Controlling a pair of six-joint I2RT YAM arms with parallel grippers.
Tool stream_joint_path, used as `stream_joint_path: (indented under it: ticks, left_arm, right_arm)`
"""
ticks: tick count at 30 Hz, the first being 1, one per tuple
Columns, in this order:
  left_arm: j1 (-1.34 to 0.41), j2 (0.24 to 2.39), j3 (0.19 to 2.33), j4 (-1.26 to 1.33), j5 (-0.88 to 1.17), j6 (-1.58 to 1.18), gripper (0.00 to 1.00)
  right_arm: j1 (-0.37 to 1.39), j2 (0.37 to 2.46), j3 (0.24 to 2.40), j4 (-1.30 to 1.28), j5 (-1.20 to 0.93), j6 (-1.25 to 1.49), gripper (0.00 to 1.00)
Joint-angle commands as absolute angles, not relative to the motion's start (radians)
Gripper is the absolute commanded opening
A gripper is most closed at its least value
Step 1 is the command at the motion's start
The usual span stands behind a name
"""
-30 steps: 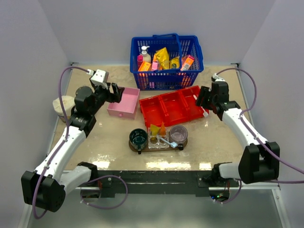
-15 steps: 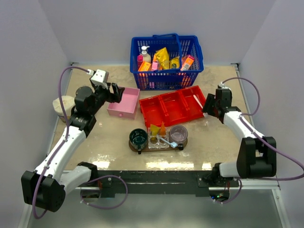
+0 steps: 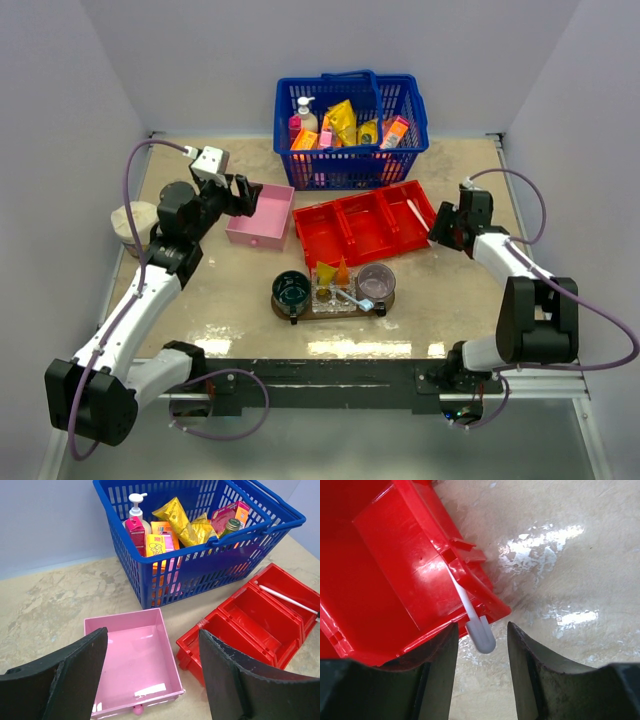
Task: Prepare toiletry sets of a toothbrush and toothpaste on the tray
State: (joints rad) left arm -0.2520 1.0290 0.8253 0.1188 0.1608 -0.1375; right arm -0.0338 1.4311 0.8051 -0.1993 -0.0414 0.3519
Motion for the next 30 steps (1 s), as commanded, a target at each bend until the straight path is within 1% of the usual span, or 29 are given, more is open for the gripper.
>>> stream_joint_path:
  ticks: [1,9,18,21,24,26,30]
  left_arm:
    - [-0.259,1.031,0.836,0.166,0.170,-0.135,0.77]
    - [-0.259,1.034,0.836,0.167,0.169,-0.133,0.77]
    - [-0.259,1.032,0.838,0.167,0.169,-0.133,0.77]
    - [-0.259,1.032,0.838,0.167,0.169,-0.132,0.77]
    - [-0.259,1.037,0.838,0.164,0.172,-0.133,0.77]
    - [-0.259,1.040,0.841,0.161,0.175,-0.133,0.77]
    - [-0.259,1.042,0.839,0.163,0.176,-0.133,0.77]
  right_arm:
    - [-0.037,1.420,0.793,-0.153,-0.103,0.347,0.45]
    - [-0.037,1.410,0.785,-0.167,-0.094,0.336,0.43]
    - [-0.035,1.433,0.792,-0.149,-0.124,0.304,0.28]
    - [-0.037,1.431,0.792,-0.143,-0.146,0.287,0.22]
    - [-0.035,1.427,0.802,-0.161,-0.153,0.276,0.17]
    - [-0.037,1.413,0.810,-0.170,-0.161,0.268,0.13]
    - [-0.037,1.381,0.845,-0.218,-0.224,0.267,0.07]
